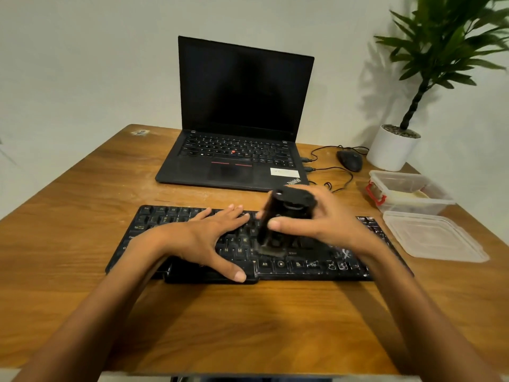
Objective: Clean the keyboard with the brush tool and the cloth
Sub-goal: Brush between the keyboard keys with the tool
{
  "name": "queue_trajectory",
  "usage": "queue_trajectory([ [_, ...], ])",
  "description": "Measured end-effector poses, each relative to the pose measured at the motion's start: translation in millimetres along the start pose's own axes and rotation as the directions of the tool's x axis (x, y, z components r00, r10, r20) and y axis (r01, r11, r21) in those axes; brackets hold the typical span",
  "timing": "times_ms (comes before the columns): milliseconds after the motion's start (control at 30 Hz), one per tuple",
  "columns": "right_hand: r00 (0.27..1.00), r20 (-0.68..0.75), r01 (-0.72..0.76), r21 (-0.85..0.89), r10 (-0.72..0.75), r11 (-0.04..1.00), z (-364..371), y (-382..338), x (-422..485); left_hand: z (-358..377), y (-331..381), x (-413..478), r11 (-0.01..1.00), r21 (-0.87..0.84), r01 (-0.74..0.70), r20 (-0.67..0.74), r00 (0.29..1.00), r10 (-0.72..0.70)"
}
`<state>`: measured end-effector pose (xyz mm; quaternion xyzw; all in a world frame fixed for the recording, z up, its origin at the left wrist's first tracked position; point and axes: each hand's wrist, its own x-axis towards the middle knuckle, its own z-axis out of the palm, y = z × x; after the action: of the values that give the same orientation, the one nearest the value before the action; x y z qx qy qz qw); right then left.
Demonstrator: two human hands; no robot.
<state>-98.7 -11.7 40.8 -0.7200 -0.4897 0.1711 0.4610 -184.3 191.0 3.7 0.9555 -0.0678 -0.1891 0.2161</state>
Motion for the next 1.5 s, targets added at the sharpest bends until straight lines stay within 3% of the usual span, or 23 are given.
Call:
queue_trajectory([
  [100, 0.997, 0.066, 0.027, 0.002, -0.028, 1.0, 36, -3, 17, -2, 4, -2, 0.998, -0.056, 0.022, -0.022, 0.999, -0.024],
  [200, 0.997, 0.066, -0.033, 0.025, 0.031, 0.999, 26, 4, 6, -1, 1, -2, 1.0, -0.02, -0.003, -0.011, 1.0, 0.003],
  [367, 0.978, -0.058, -0.201, -0.001, 0.201, 0.98, -18, 9, -25, 1, -2, 1, 0.999, 0.039, 0.005, -0.001, 1.0, -0.005],
  [567, 0.999, 0.034, 0.03, -0.018, -0.029, 0.999, 31, -8, 1, -2, 4, -3, 1.0, 0.005, 0.014, 0.012, 1.0, -0.014],
  [667, 0.997, 0.078, 0.024, -0.01, -0.023, 1.0, 32, -1, -6, -2, 3, -2, 1.0, 0.02, 0.013, 0.01, 1.0, -0.013],
  [800, 0.988, -0.046, -0.147, 0.047, 0.149, 0.988, -20, 16, -44, -1, -2, 0, 0.997, 0.067, 0.024, 0.025, 0.999, -0.025],
  [900, 0.989, -0.071, -0.134, -0.064, 0.129, 0.989, -40, 21, -54, -1, -2, 0, 0.998, 0.057, 0.021, 0.031, 0.999, -0.022],
  [1000, 0.995, -0.04, -0.095, 0.034, 0.096, 0.995, -27, 15, -45, 0, -3, 2, 0.998, 0.059, 0.029, 0.036, 0.999, -0.031],
  [1067, 0.995, -0.004, -0.102, -0.025, 0.102, 0.994, -18, 14, -35, 0, -3, 2, 0.998, 0.056, 0.02, 0.038, 0.999, -0.022],
  [1200, 0.992, -0.117, -0.061, -0.053, 0.054, 0.997, -26, 10, -23, 0, -8, 3, 0.999, 0.039, -0.006, 0.032, 0.999, 0.005],
  [1333, 0.997, 0.061, -0.051, -0.035, 0.053, 0.998, -9, 13, -20, 1, -10, 4, 0.999, 0.051, -0.004, 0.019, 1.0, 0.003],
  [1433, 0.995, -0.103, -0.016, -0.039, 0.012, 0.999, -6, 17, -9, 1, -9, 3, 0.999, 0.049, 0.002, 0.017, 1.0, -0.002],
  [1500, 0.998, -0.065, 0.016, -0.016, -0.017, 1.0, 2, 12, -4, 1, -7, 3, 0.999, 0.04, 0.001, 0.021, 1.0, -0.002],
])
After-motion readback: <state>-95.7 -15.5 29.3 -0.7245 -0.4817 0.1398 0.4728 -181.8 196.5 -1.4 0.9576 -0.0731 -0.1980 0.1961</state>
